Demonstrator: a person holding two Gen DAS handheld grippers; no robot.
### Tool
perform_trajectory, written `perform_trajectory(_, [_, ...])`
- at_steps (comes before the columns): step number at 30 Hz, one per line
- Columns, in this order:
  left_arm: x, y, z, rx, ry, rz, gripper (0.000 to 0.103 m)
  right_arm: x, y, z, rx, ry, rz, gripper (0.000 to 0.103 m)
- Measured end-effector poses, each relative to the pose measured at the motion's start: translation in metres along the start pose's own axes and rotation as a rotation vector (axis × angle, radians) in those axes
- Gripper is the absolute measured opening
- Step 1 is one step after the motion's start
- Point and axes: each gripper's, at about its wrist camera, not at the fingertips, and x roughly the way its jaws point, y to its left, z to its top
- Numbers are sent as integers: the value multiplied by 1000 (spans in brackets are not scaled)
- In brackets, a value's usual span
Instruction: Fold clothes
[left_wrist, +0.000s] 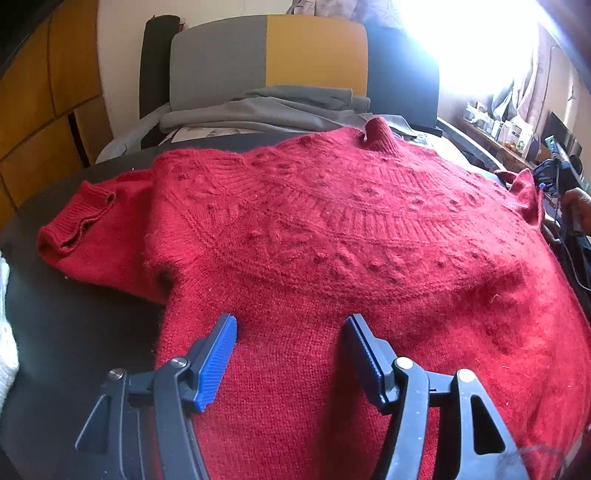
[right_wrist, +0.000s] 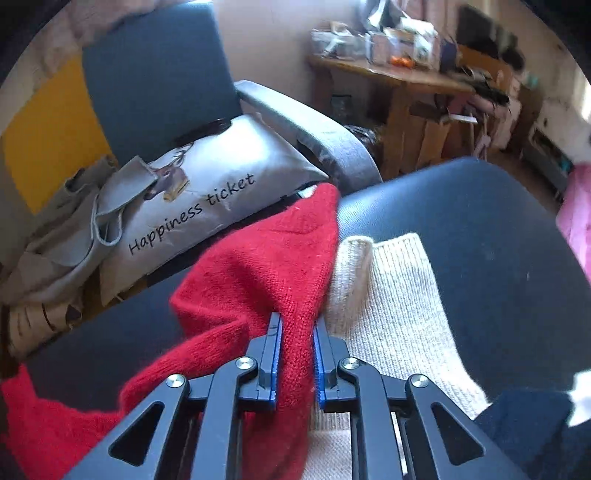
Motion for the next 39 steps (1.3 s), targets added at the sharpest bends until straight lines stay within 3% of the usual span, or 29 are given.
perform_trajectory(13, [-1,0,0,-2,-2,0,63,-159,-41,-52,-27,-270,-49,14])
perform_trajectory(16, [-1,0,1,1,5,2,63,-156,-71,-95,32,-203,-123,16])
perform_trajectory(19, [-3,-1,5,20,26,10,63,-155,-94,-123,108,-175,-133,34])
perform_trajectory(20, [-6,-3,8,33,38,15,60,-158,-99,-130,127,-176,-135,36])
perform_trajectory(22, [-13,-5,12,49,24,9,58,-178,-94,-138,113,-240,-128,40])
perform_trajectory(23, [-20,-7,15,56,-6,-2,58,-188,-90,-141,102,-272,-120,50])
perform_trajectory(26, [-33,-15,24,76,-69,-27,58,-214,-45,-151,-23,-336,15,73])
perform_trajectory(30, [-27,-22,47,124,-96,-12,58,-210,48,-178,-226,-256,298,75])
perform_trajectory(33, [-12,-19,63,137,-80,21,58,-184,110,-208,-324,-124,417,75])
perform_trajectory(36, [9,-12,69,142,-35,66,58,-153,147,-238,-353,7,506,75])
perform_trajectory(39, [42,0,69,148,56,128,62,-127,161,-265,-391,77,472,75])
